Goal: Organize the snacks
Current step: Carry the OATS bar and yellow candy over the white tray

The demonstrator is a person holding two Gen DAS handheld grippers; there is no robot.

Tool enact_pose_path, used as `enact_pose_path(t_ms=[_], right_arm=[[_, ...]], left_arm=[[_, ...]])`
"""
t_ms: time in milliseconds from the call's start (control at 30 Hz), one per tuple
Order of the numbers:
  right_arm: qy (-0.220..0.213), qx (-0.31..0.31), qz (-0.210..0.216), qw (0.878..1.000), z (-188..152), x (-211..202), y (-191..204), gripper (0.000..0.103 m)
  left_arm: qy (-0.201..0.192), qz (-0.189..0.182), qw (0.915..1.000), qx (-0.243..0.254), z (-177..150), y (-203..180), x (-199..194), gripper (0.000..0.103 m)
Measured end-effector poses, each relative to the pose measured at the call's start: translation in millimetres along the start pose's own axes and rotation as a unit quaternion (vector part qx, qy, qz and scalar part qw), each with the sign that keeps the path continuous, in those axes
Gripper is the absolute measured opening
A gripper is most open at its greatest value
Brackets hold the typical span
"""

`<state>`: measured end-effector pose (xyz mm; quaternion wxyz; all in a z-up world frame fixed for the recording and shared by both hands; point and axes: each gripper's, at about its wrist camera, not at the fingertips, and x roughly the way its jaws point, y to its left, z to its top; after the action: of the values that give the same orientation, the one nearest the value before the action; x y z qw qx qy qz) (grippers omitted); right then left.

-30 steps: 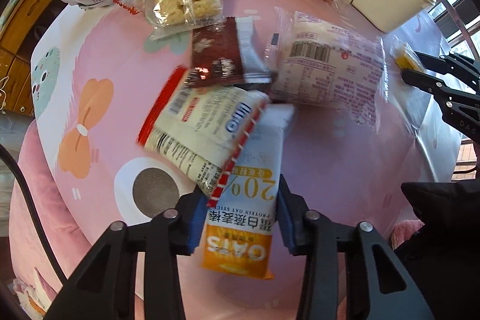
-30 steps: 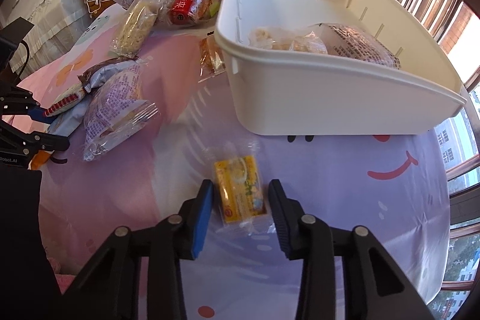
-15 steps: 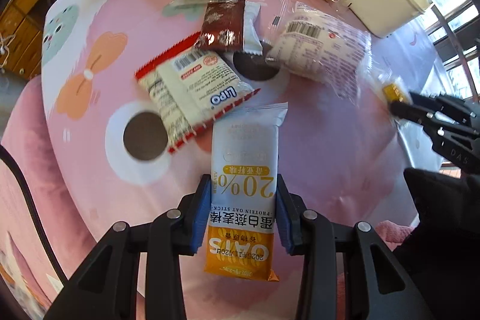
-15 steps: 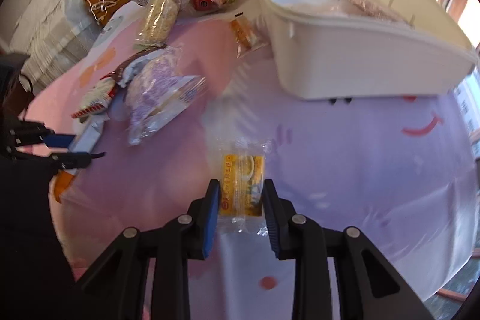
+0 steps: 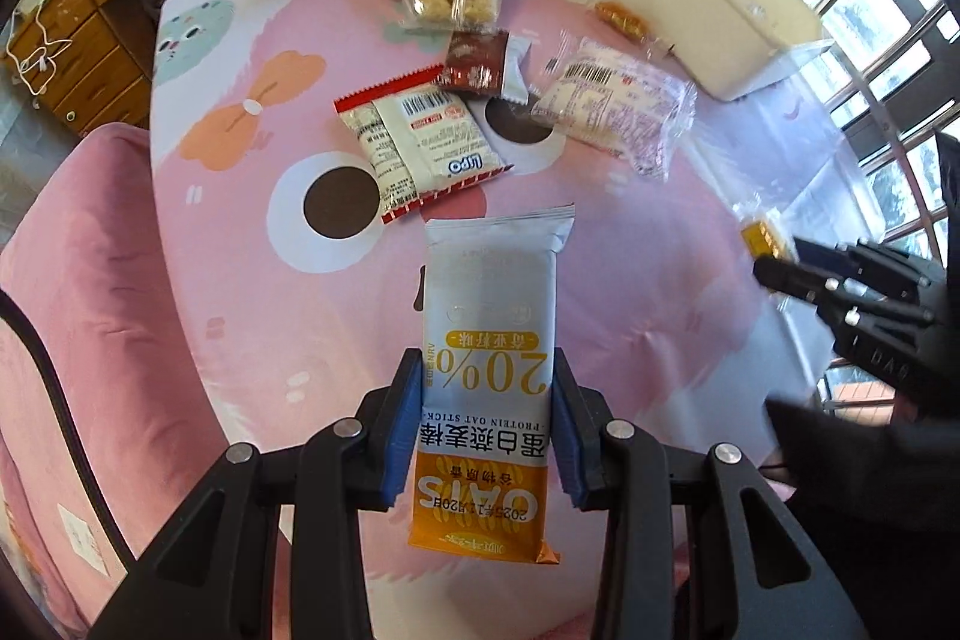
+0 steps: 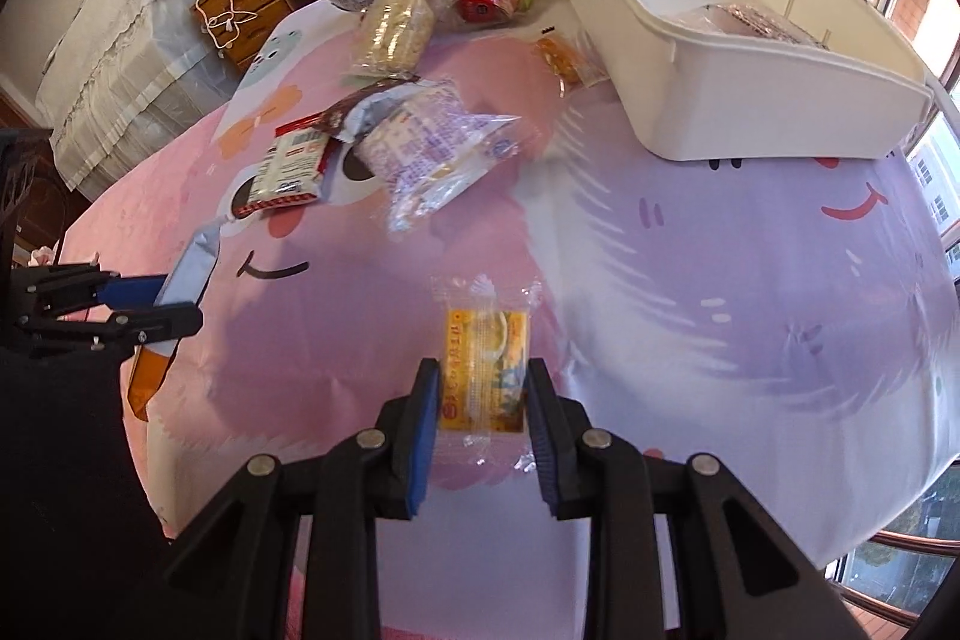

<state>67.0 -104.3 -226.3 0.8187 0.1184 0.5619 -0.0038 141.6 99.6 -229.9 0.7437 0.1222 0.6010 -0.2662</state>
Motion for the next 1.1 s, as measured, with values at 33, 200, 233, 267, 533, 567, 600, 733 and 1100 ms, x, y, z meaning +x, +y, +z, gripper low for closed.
enact_pose_path(t_ms=[33,200,233,267,533,567,600,733,1100], right_arm=[[-0.003,-0.005,-0.002,1.0,-1.7,-3.5,3.7,0.028],[-0.018,-0.026,-0.005,0.999,-2.4,-17.9,15.4,0.028],[-0.022,-0.032,-0.005,0.999,-1.9,-21.6,17.7,0.028],[-0.026,-0.037,-0.005,0.999,-1.7,-25.4,19.1,0.028],[-0.047,-0.04,0.023,0.998,13.0,-48.1,13.6,0.028],[-0.05,-0.039,0.029,0.998,16.3,-50.9,10.9,0.028],[-0.052,-0.04,0.035,0.997,19.6,-53.1,8.0,0.028],[-0.062,-0.053,0.053,0.995,36.6,-66.0,-5.8,0.028],[-0.088,-0.081,0.072,0.99,88.9,-95.7,-69.7,0.028]], left_arm=[[-0.006,-0.003,1.0,-0.002,1.5,-0.7,-3.6,0.037],[-0.035,-0.017,0.9992,-0.007,12.1,-12.5,-21.4,0.037],[-0.041,-0.02,0.9989,-0.008,14.3,-14.6,-26.0,0.037],[-0.048,-0.024,0.9986,-0.008,15.6,-17.8,-31.4,0.037],[-0.089,-0.028,0.9957,0.002,37.1,-50.8,-66.4,0.037],[-0.094,-0.028,0.9952,0.001,40.9,-56.1,-70.6,0.037],[-0.098,-0.027,0.9948,-0.001,43.4,-60.1,-73.5,0.037],[-0.126,-0.041,0.9911,-0.016,59.3,-80.3,-90.9,0.037],[-0.167,-0.026,0.9845,-0.044,118.4,-142.5,-103.9,0.037]])
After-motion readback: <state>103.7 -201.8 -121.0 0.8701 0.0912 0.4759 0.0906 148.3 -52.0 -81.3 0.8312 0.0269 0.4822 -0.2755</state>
